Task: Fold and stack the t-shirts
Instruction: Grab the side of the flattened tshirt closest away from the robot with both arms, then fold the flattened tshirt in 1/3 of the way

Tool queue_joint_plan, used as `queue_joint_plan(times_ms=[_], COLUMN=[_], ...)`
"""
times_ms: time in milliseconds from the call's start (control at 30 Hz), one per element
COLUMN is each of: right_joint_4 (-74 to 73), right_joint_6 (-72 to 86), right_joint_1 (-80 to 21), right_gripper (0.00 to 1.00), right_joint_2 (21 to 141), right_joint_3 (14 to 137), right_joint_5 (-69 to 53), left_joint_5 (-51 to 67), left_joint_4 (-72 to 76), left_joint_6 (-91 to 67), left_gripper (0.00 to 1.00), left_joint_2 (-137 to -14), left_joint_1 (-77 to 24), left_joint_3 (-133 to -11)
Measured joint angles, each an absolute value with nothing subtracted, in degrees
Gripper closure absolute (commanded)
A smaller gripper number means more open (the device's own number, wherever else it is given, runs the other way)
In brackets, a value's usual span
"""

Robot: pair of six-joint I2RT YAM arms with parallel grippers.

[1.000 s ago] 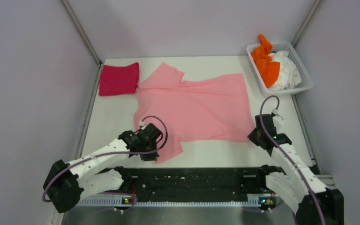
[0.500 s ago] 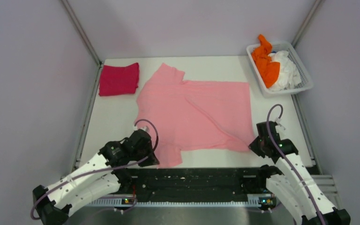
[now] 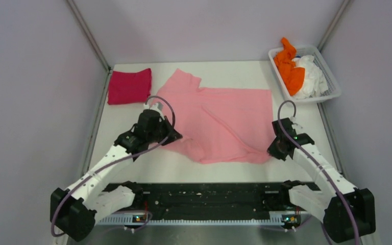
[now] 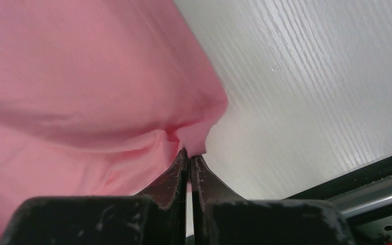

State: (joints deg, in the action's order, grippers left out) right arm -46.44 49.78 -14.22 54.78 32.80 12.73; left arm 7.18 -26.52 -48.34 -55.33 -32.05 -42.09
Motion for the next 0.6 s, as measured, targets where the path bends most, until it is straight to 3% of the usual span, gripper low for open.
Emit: queue_joint_plan(times_ms=[233,600], right_joint_4=[-42.5,-39.7], right_joint_6=[46.2,41.0], right_joint_1=[-12.5,-9.7], right_gripper=[1.0,1.0], right_joint_2=[63.7,74.9], right_joint_3=[41.5,50.3], right_joint_5=[15.4,16.5], left_joint_5=[8.1,9.0], left_joint_4=[-25.7,-24.8], left_joint_6=[-42.5,-35.7], left_gripper=[1.0,1.0], left_joint_2=[-61.6,-70.5], left_joint_1=[-20.4,-12.3], left_joint_3=[-48.5,-54.2])
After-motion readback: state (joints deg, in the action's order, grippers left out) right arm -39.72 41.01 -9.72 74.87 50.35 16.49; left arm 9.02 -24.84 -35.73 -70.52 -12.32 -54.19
